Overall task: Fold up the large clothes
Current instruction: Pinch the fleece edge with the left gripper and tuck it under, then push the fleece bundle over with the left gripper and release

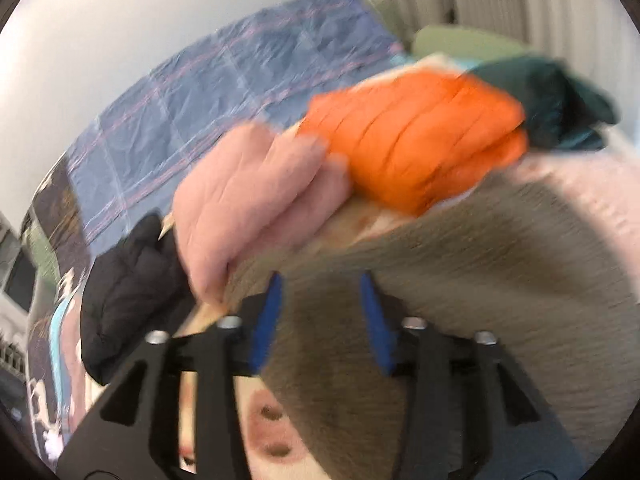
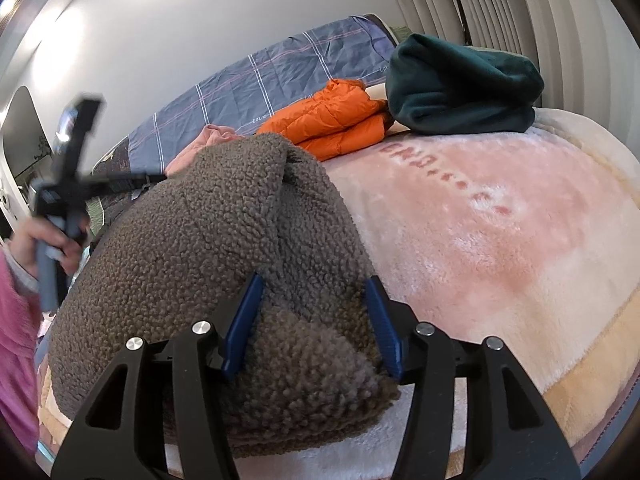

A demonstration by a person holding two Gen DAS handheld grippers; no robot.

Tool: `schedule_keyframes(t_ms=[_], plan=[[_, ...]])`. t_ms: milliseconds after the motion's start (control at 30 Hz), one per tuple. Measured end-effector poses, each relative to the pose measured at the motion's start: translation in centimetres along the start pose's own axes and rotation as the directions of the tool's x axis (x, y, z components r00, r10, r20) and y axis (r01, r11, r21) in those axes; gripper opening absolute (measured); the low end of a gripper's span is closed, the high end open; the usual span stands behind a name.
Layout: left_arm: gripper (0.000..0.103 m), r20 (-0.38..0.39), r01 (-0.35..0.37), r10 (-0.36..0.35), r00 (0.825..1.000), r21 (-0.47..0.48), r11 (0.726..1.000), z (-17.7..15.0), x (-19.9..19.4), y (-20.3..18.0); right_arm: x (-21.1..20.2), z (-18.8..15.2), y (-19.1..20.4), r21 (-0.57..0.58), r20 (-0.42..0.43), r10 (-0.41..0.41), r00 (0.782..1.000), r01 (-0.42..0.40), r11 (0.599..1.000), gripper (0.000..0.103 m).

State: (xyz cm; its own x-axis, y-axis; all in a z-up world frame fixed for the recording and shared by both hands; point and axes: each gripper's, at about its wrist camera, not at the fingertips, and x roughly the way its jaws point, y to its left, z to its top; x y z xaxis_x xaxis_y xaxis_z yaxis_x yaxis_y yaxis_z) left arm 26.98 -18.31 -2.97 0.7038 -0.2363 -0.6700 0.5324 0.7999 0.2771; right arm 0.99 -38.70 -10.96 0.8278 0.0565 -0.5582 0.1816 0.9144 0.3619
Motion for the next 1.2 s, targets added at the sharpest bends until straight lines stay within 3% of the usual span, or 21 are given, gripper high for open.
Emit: schedule_keyframes(t_ms=[100, 167, 233, 300, 333, 367, 400, 500, 567, 633, 700, 733, 833, 967, 1067, 1200], plan=[[0.054, 0.1, 0.07, -0.078, 0.992, 0.085, 0.994, 2.9, -3.2, -3.4, 0.0, 0.0, 0.1, 0.002, 0.001, -0.003, 1.0, 0.003, 1.0, 0.054], [0.054, 0.132, 0.107, -0.126, 0.983, 0.142, 0.984, 4.5, -4.0, -6.1, -0.1, -0.1, 0.2, 0.001, 0.002, -0.008, 1.0, 0.008, 1.0, 0.054], [0.055, 0.114, 0.122, -0.148, 0.982, 0.209, 0.97, 5.7, -3.0, -9.1, -0.2, -0.1, 0.2, -0.001, 0.003, -0.012, 1.0, 0.012, 1.0, 0.054], [0.057, 0.025, 0.128, -0.14, 0.99, 0.276, 0.953, 5.8, 0.4, -11.8, -0.3, -0.2, 0.3, -0.003, 0.005, -0.015, 1.0, 0.015, 1.0, 0.054], [0.057, -0.086, 0.12, -0.098, 0.991, 0.308, 0.944, 4.9, 4.0, -13.3, -0.3, -0.3, 0.3, -0.005, 0.006, -0.017, 1.0, 0.017, 1.0, 0.054], [0.057, -0.184, 0.115, -0.057, 0.981, 0.324, 0.939, 3.8, 7.1, -14.3, -0.1, -0.3, 0.2, -0.007, 0.003, -0.035, 0.999, 0.035, 0.999, 0.054], [0.057, -0.201, 0.116, -0.054, 0.978, 0.309, 0.944, 3.3, 8.5, -14.7, 0.1, -0.4, 0.2, -0.007, 0.005, -0.053, 0.999, 0.053, 0.999, 0.054], [0.062, -0.176, 0.108, -0.063, 0.982, 0.263, 0.959, 3.8, 7.9, -14.0, 0.2, -0.2, -0.3, 0.014, 0.002, -0.027, 1.0, 0.027, 1.0, 0.055], [0.065, -0.153, 0.104, -0.069, 0.986, 0.231, 0.967, 3.5, 7.2, -13.1, 0.2, -0.1, 0.0, -0.009, 0.0, -0.028, 1.0, 0.028, 1.0, 0.061], [0.067, -0.115, 0.105, -0.083, 0.99, 0.193, 0.976, 3.4, 6.0, -11.8, 0.1, -0.1, 0.1, -0.017, -0.003, -0.042, 0.999, 0.042, 0.999, 0.068], [0.066, -0.058, 0.077, -0.069, 0.996, 0.142, 0.987, 3.7, 3.5, -10.1, 0.0, -0.2, -0.3, 0.009, -0.013, -0.016, 1.0, 0.016, 1.0, 0.068], [0.066, -0.035, 0.076, -0.073, 0.997, 0.112, 0.991, 3.8, 2.6, -9.4, -0.1, -0.2, -0.5, 0.028, -0.016, -0.013, 1.0, 0.013, 1.0, 0.068], [0.052, 0.023, 0.111, -0.111, 0.994, 0.012, 0.994, 3.2, -0.9, -5.3, -0.1, -0.2, -0.4, 0.031, -0.014, -0.024, 1.0, 0.025, 0.999, 0.068], [0.05, 0.091, 0.121, -0.115, 0.989, -0.071, 0.99, -1.7, -6.1, -1.6, -0.2, -0.3, -0.1, 0.013, -0.006, -0.034, 0.999, 0.034, 0.999, 0.068], [0.066, 0.143, 0.106, -0.097, 0.985, -0.055, 0.993, -7.2, -9.7, -1.5, -0.2, -0.4, -0.4, 0.035, -0.007, -0.018, 1.0, 0.018, 0.999, 0.068], [0.075, 0.172, 0.15, -0.144, 0.974, -0.018, 0.989, -14.3, -14.5, -3.0, -0.3, -0.3, -0.3, 0.022, -0.006, -0.033, 0.999, 0.033, 0.999, 0.068]])
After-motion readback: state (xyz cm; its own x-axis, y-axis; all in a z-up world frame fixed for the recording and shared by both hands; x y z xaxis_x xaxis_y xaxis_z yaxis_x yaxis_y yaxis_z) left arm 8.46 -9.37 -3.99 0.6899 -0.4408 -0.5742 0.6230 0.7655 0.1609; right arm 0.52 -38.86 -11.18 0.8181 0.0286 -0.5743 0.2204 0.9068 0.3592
